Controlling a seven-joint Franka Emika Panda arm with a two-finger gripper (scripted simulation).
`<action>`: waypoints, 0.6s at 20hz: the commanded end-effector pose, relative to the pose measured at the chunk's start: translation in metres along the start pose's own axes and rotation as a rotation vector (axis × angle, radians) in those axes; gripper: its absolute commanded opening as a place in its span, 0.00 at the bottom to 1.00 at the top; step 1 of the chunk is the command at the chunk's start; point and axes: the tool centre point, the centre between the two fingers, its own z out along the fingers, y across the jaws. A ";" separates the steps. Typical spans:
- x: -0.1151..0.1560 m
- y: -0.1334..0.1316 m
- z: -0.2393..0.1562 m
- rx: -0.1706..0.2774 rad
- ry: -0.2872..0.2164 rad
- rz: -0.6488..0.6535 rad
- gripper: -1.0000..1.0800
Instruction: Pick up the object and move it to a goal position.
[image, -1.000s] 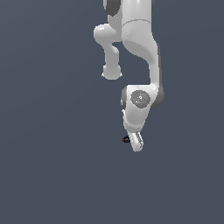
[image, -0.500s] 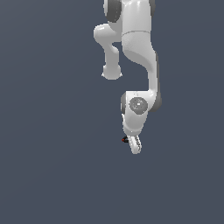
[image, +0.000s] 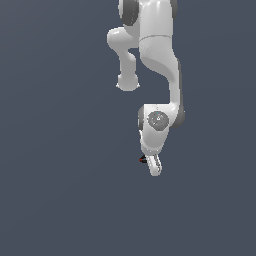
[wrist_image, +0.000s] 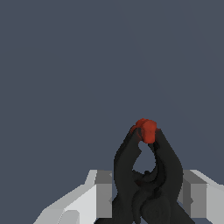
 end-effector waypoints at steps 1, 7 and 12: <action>0.000 0.000 0.000 0.000 0.000 0.000 0.00; 0.002 0.004 -0.012 0.000 0.000 0.000 0.00; 0.007 0.011 -0.035 0.000 0.000 0.000 0.00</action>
